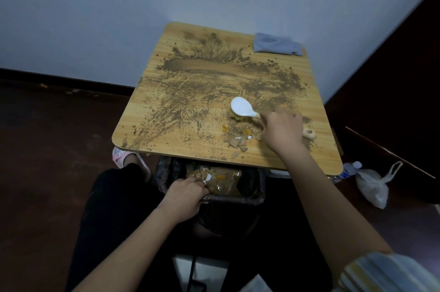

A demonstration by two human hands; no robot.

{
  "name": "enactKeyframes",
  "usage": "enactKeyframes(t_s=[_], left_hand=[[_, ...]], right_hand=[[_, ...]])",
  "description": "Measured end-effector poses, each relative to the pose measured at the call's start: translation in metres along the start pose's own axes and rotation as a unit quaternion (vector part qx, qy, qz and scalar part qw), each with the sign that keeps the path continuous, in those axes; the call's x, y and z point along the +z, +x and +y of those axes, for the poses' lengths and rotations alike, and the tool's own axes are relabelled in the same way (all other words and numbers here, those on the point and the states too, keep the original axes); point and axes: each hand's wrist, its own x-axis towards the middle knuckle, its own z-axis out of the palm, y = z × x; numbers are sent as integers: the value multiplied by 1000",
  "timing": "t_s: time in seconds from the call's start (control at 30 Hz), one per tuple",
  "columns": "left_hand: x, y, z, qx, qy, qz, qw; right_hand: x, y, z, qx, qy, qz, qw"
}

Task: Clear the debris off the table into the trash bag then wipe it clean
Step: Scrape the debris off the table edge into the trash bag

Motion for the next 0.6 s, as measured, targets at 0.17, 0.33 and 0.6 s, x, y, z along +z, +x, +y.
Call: enactKeyframes(t_s=[0.17, 0.33, 0.6], left_hand=[[1, -1, 0, -2, 5, -3, 1000], [4, -2, -3, -1, 1, 0, 1000], [3, -3, -2, -3, 5, -5, 1000]], right_hand=[[5, 4, -16, -10, -51, 10, 999], [12, -15, -17, -70, -52, 38, 995], [14, -16, 4, 15, 2, 73, 997]])
